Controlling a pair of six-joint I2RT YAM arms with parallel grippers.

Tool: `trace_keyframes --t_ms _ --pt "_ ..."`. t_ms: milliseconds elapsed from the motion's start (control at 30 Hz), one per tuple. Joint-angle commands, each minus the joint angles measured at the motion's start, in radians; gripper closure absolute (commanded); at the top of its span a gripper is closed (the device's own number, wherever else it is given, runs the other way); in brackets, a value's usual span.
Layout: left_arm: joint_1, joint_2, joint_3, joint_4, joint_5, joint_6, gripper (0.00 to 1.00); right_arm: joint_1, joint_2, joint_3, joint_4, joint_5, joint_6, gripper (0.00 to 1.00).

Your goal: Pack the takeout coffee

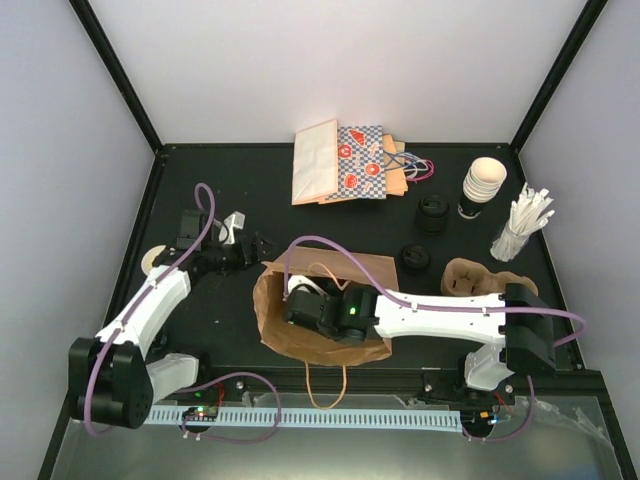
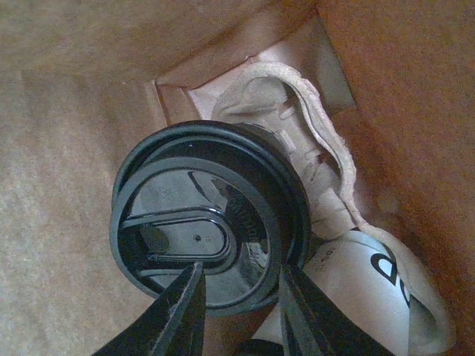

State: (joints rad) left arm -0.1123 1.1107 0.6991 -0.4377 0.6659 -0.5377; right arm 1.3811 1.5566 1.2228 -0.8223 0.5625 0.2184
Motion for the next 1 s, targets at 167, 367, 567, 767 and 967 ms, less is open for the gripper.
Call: trace_keyframes --t_ms 167,367,567,767,967 --pt "0.001 0.085 0.004 0.129 0.115 0.026 0.04 -0.024 0.065 0.040 0.032 -0.035 -0.034 0.75" --pt "0.000 0.097 0.003 0.126 0.120 0.043 0.05 -0.024 0.075 0.066 0.006 0.006 -0.044 0.93" --pt "0.000 0.121 0.010 0.138 0.123 0.044 0.05 -0.024 0.030 0.072 -0.008 0.037 -0.053 0.99" --pt "0.000 0.149 0.026 0.148 0.120 0.044 0.05 -0.010 -0.002 0.076 -0.022 0.093 -0.062 0.99" --pt "0.000 0.159 0.030 0.150 0.129 0.051 0.05 -0.014 -0.020 0.087 -0.006 0.042 -0.070 0.87"
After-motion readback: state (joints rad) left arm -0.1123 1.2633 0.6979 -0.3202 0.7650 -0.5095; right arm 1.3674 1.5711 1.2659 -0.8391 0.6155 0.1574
